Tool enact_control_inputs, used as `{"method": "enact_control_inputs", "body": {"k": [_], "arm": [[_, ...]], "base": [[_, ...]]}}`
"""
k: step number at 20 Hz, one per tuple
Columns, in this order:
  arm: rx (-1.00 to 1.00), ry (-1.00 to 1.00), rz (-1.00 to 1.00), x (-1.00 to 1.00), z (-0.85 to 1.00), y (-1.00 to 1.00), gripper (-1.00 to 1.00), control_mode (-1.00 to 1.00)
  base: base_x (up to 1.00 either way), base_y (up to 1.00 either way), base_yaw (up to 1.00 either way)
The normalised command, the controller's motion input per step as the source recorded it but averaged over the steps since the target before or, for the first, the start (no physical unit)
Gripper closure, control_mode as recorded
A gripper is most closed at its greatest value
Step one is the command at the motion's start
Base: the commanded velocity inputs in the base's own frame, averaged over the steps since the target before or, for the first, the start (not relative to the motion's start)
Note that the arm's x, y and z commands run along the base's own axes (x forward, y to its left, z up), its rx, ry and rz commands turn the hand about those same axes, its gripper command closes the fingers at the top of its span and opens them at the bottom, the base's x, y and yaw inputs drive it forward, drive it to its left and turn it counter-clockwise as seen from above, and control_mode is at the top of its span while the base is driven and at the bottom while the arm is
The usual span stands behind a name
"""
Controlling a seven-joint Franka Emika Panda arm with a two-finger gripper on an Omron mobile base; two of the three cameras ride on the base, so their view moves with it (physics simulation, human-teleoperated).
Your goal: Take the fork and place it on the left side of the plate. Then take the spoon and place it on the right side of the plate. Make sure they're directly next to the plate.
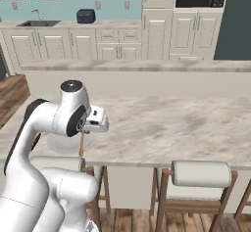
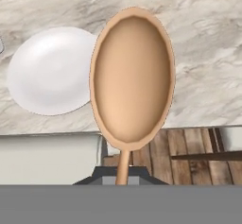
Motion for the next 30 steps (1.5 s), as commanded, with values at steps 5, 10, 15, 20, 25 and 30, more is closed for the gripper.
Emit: {"method": "enact_control_inputs", "body": {"k": [5,10,15,20,25,30], "arm": [[-0.02,0.08,-0.03,0.30,-0.41,0.00,1.00,-1.00],[-0.02,0.08,-0.05,0.42,-0.35,0.00,1.00,-1.00],[-0.03,0.08,-0.05,0.46,-0.31,0.00,1.00,-1.00],[-0.01,0.05,-0.04,0.43,-0.31,0.00,1.00,-1.00],[0.00,0.04,-0.03,0.38,-0.29,0.00,1.00,-1.00],[0.00,0.00,-0.01,0.16,-0.25,0.00,1.00,-1.00]], "base": [[0.00,0.00,0.00],[0.00,0.00,0.00],[0.00,0.00,0.00],[0.00,0.00,0.00],[0.00,0.00,0.00],[0.00,0.00,0.00]]}}
